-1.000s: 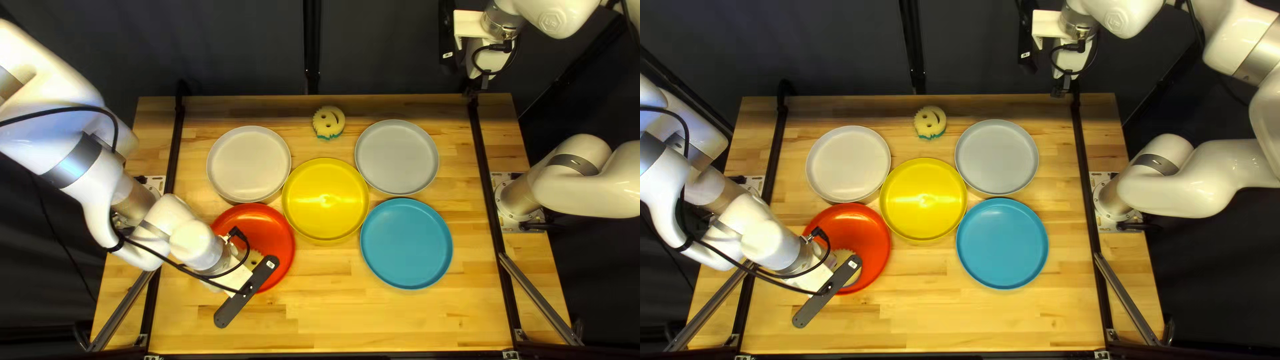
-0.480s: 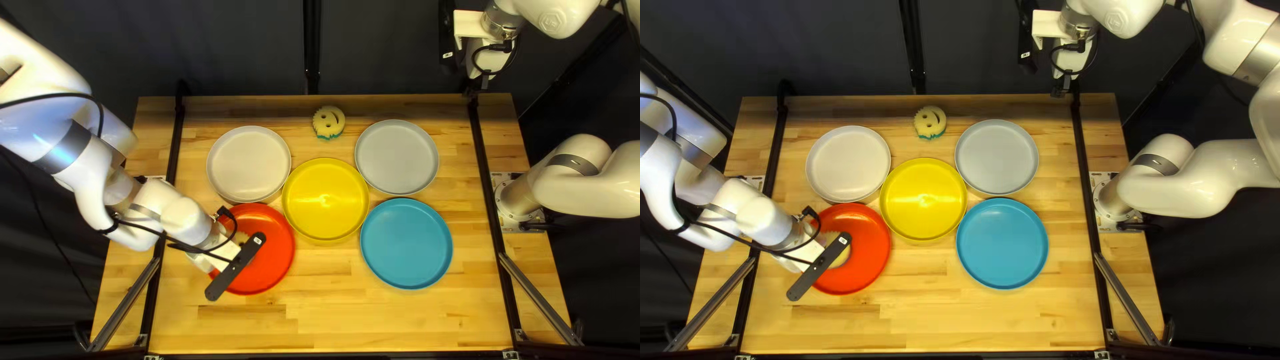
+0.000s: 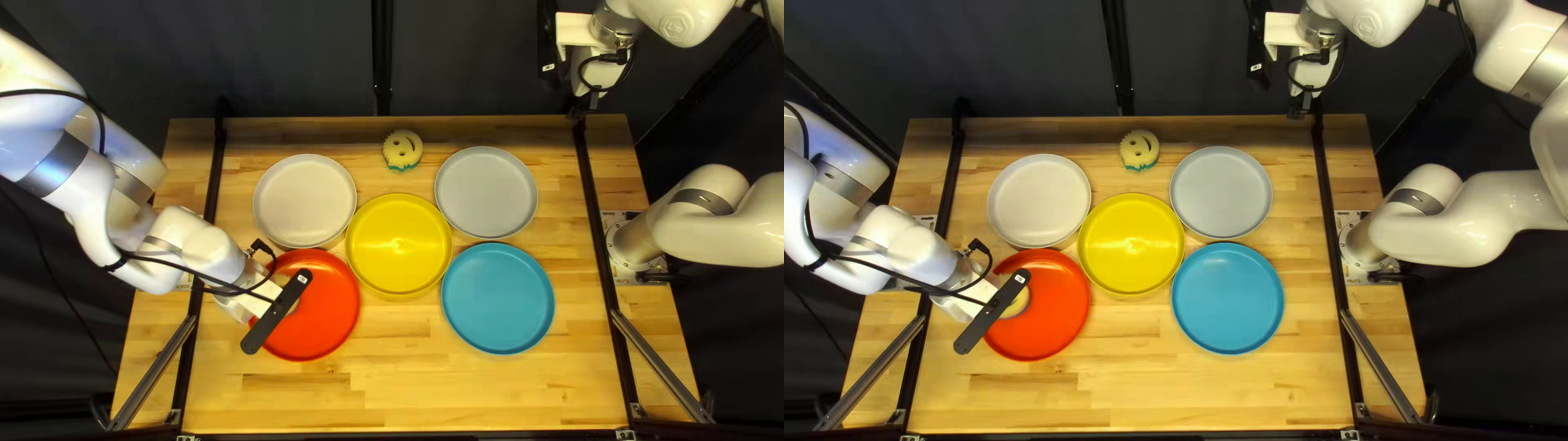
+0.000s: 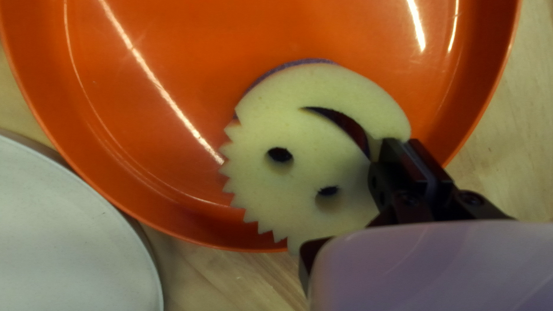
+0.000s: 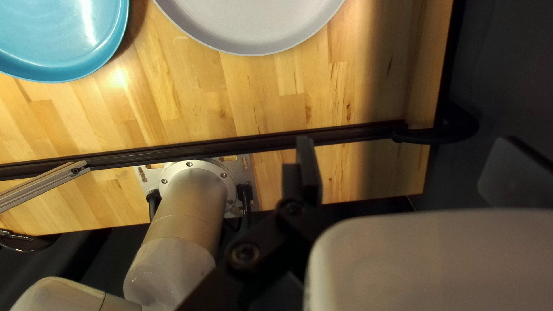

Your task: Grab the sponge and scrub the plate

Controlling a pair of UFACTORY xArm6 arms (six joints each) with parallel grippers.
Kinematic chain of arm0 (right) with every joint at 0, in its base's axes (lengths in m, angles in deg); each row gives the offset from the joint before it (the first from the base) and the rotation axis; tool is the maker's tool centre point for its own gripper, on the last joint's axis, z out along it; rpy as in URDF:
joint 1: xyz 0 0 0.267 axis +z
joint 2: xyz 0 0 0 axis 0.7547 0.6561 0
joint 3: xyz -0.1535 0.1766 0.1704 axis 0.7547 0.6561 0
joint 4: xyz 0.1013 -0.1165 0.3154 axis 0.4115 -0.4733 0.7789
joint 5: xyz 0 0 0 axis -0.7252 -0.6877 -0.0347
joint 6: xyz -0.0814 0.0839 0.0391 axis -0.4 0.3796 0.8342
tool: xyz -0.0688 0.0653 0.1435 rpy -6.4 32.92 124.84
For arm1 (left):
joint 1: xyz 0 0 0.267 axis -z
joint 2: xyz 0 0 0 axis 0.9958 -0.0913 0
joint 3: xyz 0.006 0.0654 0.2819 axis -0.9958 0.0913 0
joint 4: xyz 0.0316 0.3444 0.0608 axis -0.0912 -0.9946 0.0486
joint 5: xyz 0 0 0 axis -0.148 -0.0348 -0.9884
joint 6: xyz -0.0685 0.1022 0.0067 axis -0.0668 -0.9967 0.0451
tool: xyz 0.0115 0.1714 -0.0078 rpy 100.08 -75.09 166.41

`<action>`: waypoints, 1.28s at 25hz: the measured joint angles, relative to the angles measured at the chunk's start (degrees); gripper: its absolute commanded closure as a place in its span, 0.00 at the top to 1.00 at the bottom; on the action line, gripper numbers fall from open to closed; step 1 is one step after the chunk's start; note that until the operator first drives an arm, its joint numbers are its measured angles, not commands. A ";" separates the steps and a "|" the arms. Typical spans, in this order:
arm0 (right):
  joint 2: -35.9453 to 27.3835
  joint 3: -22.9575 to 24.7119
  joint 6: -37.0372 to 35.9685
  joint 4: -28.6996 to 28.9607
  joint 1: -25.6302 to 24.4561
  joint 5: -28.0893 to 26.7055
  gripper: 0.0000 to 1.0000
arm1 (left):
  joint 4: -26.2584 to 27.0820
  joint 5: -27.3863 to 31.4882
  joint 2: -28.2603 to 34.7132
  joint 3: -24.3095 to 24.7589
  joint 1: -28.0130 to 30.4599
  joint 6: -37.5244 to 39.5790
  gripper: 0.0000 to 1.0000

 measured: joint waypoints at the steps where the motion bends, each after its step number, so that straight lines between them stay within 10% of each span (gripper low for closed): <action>1: 0.00 0.00 0.00 0.00 0.00 0.00 1.00 | -0.32 -0.20 -1.42 -1.37 0.55 0.40 0.00; 11: 0.00 0.00 0.00 0.00 0.00 0.00 1.00 | -4.57 0.91 -8.39 -9.86 3.73 4.03 0.00; 32: 0.00 0.00 0.00 0.00 0.00 0.00 1.00 | -0.59 -0.14 1.46 0.75 -8.26 -10.06 0.00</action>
